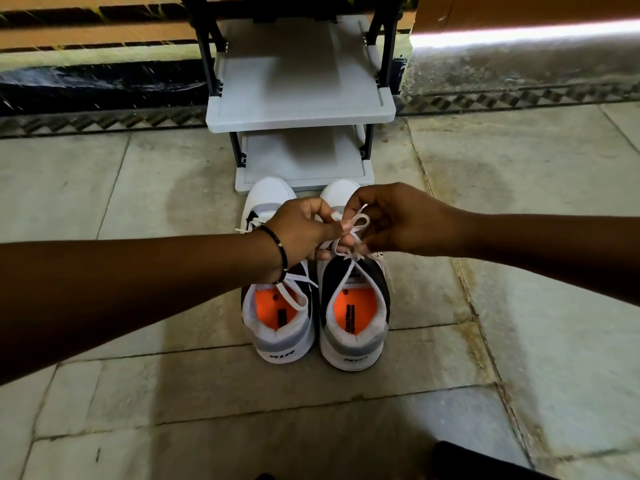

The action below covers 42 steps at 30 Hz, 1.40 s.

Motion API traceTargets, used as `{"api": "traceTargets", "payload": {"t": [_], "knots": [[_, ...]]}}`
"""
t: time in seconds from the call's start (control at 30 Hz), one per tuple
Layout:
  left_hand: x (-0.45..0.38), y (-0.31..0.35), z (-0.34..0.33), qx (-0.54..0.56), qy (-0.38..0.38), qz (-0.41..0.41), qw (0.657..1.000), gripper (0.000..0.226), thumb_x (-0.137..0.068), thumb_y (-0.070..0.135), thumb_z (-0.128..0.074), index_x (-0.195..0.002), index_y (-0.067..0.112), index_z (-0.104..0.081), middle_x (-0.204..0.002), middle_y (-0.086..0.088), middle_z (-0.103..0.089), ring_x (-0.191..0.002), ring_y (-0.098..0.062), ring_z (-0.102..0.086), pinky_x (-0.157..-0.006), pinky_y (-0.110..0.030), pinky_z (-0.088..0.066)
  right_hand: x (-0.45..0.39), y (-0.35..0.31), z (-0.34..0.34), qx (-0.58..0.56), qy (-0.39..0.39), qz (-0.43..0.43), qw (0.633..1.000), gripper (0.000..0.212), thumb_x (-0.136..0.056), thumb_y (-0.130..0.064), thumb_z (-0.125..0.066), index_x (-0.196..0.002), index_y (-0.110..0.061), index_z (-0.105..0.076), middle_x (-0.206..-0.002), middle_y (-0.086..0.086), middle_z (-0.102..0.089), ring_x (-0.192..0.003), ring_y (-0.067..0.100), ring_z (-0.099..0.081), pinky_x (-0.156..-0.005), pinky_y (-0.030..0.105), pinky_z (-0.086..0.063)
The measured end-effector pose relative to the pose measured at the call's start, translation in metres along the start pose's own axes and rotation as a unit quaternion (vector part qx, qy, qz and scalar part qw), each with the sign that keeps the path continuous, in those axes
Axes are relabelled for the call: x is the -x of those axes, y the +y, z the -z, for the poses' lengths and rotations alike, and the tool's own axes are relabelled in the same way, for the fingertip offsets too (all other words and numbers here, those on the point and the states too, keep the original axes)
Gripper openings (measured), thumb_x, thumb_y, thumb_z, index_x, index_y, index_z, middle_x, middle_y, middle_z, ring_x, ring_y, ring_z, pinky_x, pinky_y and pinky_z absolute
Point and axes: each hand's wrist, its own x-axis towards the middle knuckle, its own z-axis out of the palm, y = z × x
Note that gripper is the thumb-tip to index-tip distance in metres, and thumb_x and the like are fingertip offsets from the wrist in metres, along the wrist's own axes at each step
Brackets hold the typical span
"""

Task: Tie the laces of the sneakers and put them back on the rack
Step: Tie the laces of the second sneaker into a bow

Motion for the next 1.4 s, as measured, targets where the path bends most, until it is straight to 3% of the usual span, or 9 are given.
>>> {"api": "traceTargets", "payload": {"t": [0.13,0.63,0.77,0.83,0.9,1.0,1.17,1.27,1.4], "knots": [[0.001,0.002,0.0,-0.022,-0.013,-0.008,1.0,0.014,-0.082,0.015,-0.063,-0.073,0.022,-0.054,-0.084,-0.008,-0.07,-0.068,-0.011,-0.067,-0.053,-0.018,-0.049,0.002,0.0,-0.004,-0.013,0.062,0.012,0.998,0.007,-0.08,-0.003,-0.065,-0.085,-0.002,-0.061,-0.079,0.02,-0.071,-0.071,0.03,-0.07,-0.068,0.039,-0.059],[0.0,0.003,0.001,-0.055,-0.054,-0.012,0.997,0.016,-0.087,0.013,-0.055,-0.096,0.023,-0.048,-0.08,-0.005,-0.073,-0.073,-0.011,-0.067,-0.051,-0.017,-0.047,-0.001,0.006,-0.004,-0.14,0.047,-0.07,0.987,0.009,-0.083,-0.004,-0.061,-0.086,0.001,-0.068,-0.062,0.009,-0.067,-0.041,0.014,-0.056,-0.042,0.023,-0.046],[-0.003,0.002,0.002,-0.05,-0.047,0.035,0.997,0.022,-0.09,0.012,-0.05,-0.111,0.016,-0.045,-0.062,0.008,-0.069,-0.077,-0.015,-0.059,-0.06,-0.024,-0.043,-0.002,0.007,-0.003,-0.061,0.077,-0.045,0.994,0.009,-0.083,-0.004,-0.062,-0.083,-0.005,-0.071,-0.069,0.009,-0.067,-0.055,0.014,-0.059,-0.049,0.022,-0.047],[-0.002,0.002,0.001,-0.065,-0.034,0.053,0.996,0.017,-0.09,0.018,-0.05,-0.107,0.018,-0.047,-0.056,0.011,-0.067,-0.073,-0.01,-0.057,-0.062,-0.024,-0.041,0.0,0.006,0.0,0.084,0.085,0.03,0.992,0.011,-0.083,-0.007,-0.062,-0.086,-0.009,-0.072,-0.075,0.005,-0.07,-0.064,0.016,-0.063,-0.056,0.018,-0.047],[-0.002,0.002,0.0,-0.072,-0.028,0.062,0.995,0.023,-0.087,0.023,-0.054,-0.108,0.017,-0.047,-0.069,0.007,-0.066,-0.07,-0.008,-0.056,-0.061,-0.023,-0.042,0.003,0.004,0.003,0.256,0.063,0.138,0.955,0.014,-0.085,-0.011,-0.059,-0.091,-0.013,-0.072,-0.08,0.002,-0.074,-0.068,0.017,-0.067,-0.061,0.02,-0.05],[-0.001,0.003,0.0,-0.087,-0.033,0.06,0.994,0.04,-0.081,0.02,-0.062,-0.116,0.014,-0.044,-0.089,-0.003,-0.063,-0.074,-0.01,-0.056,-0.06,-0.022,-0.044,0.007,-0.002,0.007,0.379,0.03,0.199,0.903,0.021,-0.088,-0.018,-0.05,-0.097,-0.016,-0.069,-0.086,0.006,-0.074,-0.073,0.027,-0.068,-0.062,0.04,-0.054],[0.001,0.004,-0.002,-0.086,-0.03,0.028,0.995,0.053,-0.074,0.003,-0.068,-0.119,0.01,-0.042,-0.085,-0.001,-0.065,-0.072,-0.006,-0.063,-0.059,-0.011,-0.051,0.008,-0.01,0.003,0.371,0.028,0.183,0.91,0.017,-0.088,-0.017,-0.055,-0.099,-0.016,-0.068,-0.088,0.007,-0.073,-0.076,0.027,-0.067,-0.066,0.039,-0.053],[-0.001,0.003,-0.005,-0.185,0.003,0.003,0.983,0.056,-0.07,0.009,-0.073,-0.118,0.006,-0.045,-0.095,-0.008,-0.068,-0.092,-0.021,-0.064,-0.086,-0.028,-0.051,0.003,-0.013,0.002,0.331,0.038,0.123,0.935,0.016,-0.086,-0.014,-0.058,-0.097,-0.013,-0.07,-0.083,0.007,-0.074,-0.072,0.021,-0.066,-0.068,0.032,-0.052],[-0.003,0.001,-0.006,-0.357,0.022,-0.056,0.932,0.041,-0.072,0.03,-0.067,-0.108,0.018,-0.052,-0.099,-0.009,-0.069,-0.093,-0.026,-0.063,-0.088,-0.042,-0.05,-0.001,-0.018,0.0,0.252,0.051,0.025,0.966,0.012,-0.082,-0.013,-0.062,-0.085,-0.008,-0.072,-0.068,0.003,-0.071,-0.06,0.006,-0.063,-0.061,0.019,-0.048]]}}
